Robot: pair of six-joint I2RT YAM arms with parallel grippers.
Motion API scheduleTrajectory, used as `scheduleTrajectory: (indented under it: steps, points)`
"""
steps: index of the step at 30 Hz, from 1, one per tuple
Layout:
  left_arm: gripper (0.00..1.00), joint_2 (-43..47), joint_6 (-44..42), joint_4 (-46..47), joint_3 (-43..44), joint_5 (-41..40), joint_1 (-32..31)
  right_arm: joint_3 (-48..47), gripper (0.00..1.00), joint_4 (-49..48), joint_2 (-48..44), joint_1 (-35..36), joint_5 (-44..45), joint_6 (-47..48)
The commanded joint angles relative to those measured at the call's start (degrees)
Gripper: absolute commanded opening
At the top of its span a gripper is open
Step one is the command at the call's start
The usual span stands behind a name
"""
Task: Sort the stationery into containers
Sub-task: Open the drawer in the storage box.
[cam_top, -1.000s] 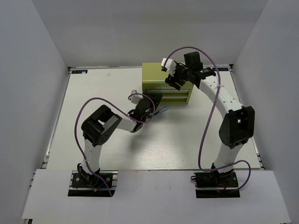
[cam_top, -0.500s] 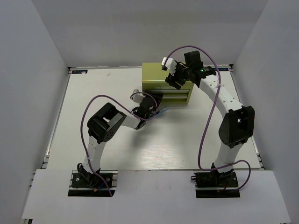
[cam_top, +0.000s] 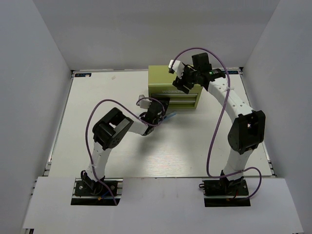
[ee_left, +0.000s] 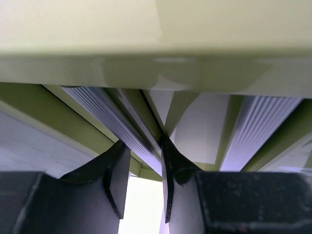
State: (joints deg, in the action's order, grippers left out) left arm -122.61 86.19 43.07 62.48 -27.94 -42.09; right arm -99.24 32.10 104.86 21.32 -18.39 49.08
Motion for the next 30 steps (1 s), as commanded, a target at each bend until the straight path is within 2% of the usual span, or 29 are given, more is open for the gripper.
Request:
scheduleTrajectory:
  steps: [1,6,8,17,27,29,30]
  points:
    - [0.25,-1.5,-0.33,0.16,1.59,-3.78,1.48,-2.36,0.71,2.09,1.22,-0.49,0.99,-0.21]
    - [0.09,-0.27,-0.32,3.16,-2.97,-2.65,0.96,-4.02,0.71,3.32,3.33,-0.32,2.92,-0.91]
    - [0.07,1.04,-0.32,4.39,-5.95,-2.64,0.34,-6.22,0.71,5.08,4.65,-0.32,3.36,-1.61]
    - [0.06,4.83,-0.85,8.61,-11.94,1.31,-0.19,-9.48,0.71,7.89,8.78,-0.4,5.82,-2.67]
    - [0.05,8.88,-2.7,5.81,-14.31,1.84,-1.24,-9.57,0.71,8.6,9.49,-0.49,7.67,-3.03]
    - [0.1,9.4,-2.7,5.18,-14.31,2.45,-1.24,-8.95,0.71,8.51,9.14,-0.49,7.5,-2.85]
    - [0.27,9.4,-2.7,5.18,-14.31,3.15,-1.24,-8.34,0.71,8.33,8.79,-0.32,7.32,-2.76]
